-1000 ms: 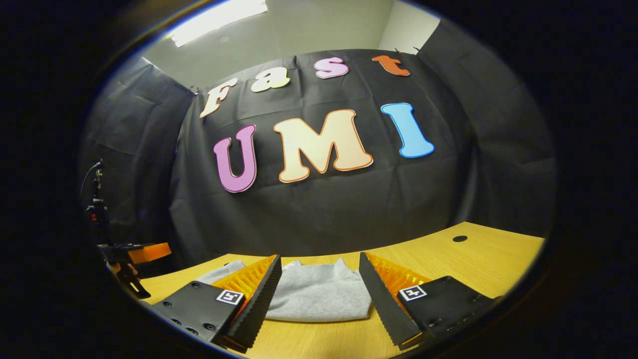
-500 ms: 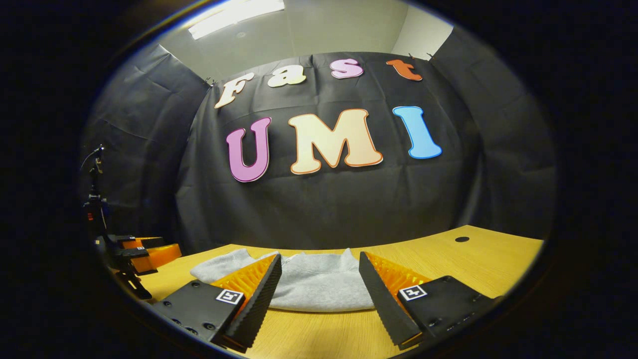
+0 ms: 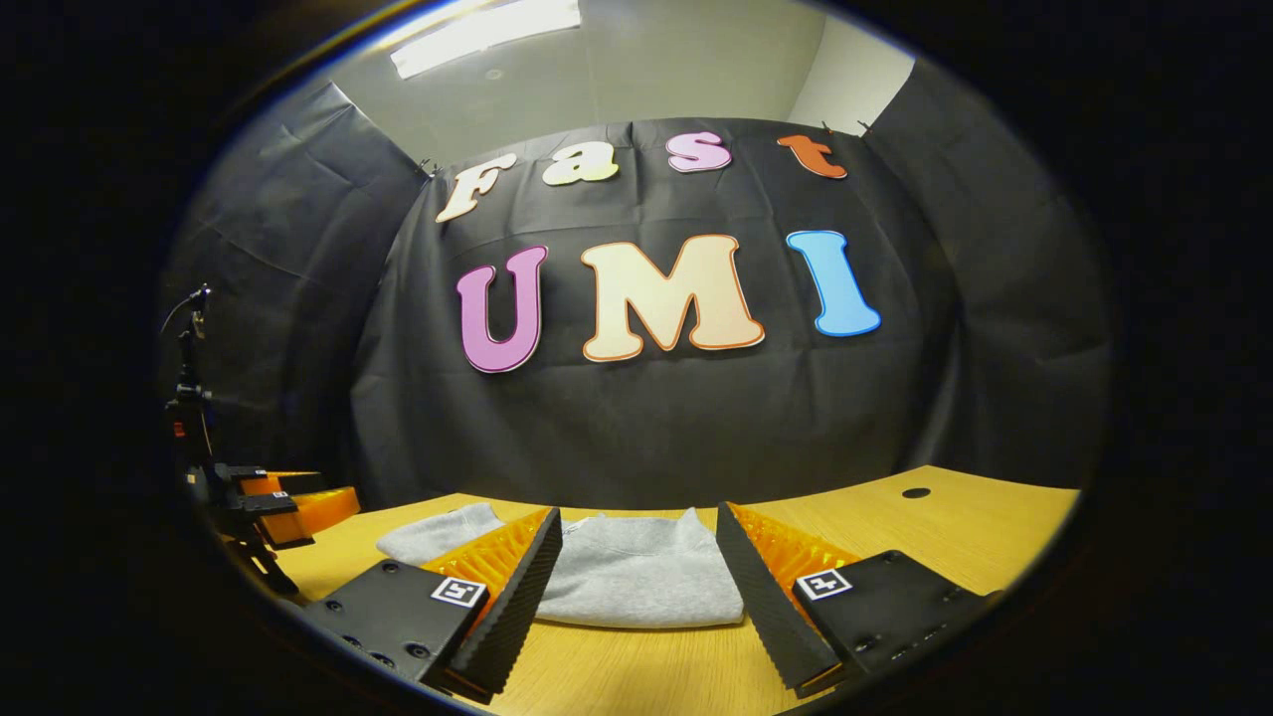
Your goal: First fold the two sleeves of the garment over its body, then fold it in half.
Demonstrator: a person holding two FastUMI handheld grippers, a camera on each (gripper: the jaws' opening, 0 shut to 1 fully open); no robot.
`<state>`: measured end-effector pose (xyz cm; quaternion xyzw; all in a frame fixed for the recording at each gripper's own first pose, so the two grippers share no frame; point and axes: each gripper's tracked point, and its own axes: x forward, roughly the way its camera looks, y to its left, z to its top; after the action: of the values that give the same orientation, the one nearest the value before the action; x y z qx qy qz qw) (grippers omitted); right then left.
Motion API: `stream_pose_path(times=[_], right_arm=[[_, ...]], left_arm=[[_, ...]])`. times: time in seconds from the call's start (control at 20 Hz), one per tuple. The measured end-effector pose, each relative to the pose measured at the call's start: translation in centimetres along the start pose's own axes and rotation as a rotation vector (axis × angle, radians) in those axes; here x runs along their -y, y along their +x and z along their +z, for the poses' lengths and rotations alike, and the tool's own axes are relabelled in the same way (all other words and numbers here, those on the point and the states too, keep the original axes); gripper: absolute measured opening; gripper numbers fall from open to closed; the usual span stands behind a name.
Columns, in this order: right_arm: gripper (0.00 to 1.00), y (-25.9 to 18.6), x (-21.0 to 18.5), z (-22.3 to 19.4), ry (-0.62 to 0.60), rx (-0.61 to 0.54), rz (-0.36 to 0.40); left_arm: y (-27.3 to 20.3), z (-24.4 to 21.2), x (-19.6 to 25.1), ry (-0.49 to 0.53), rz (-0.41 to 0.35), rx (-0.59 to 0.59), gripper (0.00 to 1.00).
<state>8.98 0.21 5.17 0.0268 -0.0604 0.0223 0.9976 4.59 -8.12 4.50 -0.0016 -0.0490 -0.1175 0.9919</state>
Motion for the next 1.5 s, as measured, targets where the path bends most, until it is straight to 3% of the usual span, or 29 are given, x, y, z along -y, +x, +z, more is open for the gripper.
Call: stream_pose_path(times=[0.3, 1.5], right_arm=[[0.97, 0.4, 0.1, -1.4, 0.045, -0.053, 0.009], [0.97, 0.3, -0.2, -1.5, 0.042, -0.056, 0.014]], left_arm=[[0.1, 0.0, -0.1, -0.014, -0.003, -0.002, 0.91], [0.1, -0.7, -0.2, -0.011, 0.003, -0.028, 0.91]])
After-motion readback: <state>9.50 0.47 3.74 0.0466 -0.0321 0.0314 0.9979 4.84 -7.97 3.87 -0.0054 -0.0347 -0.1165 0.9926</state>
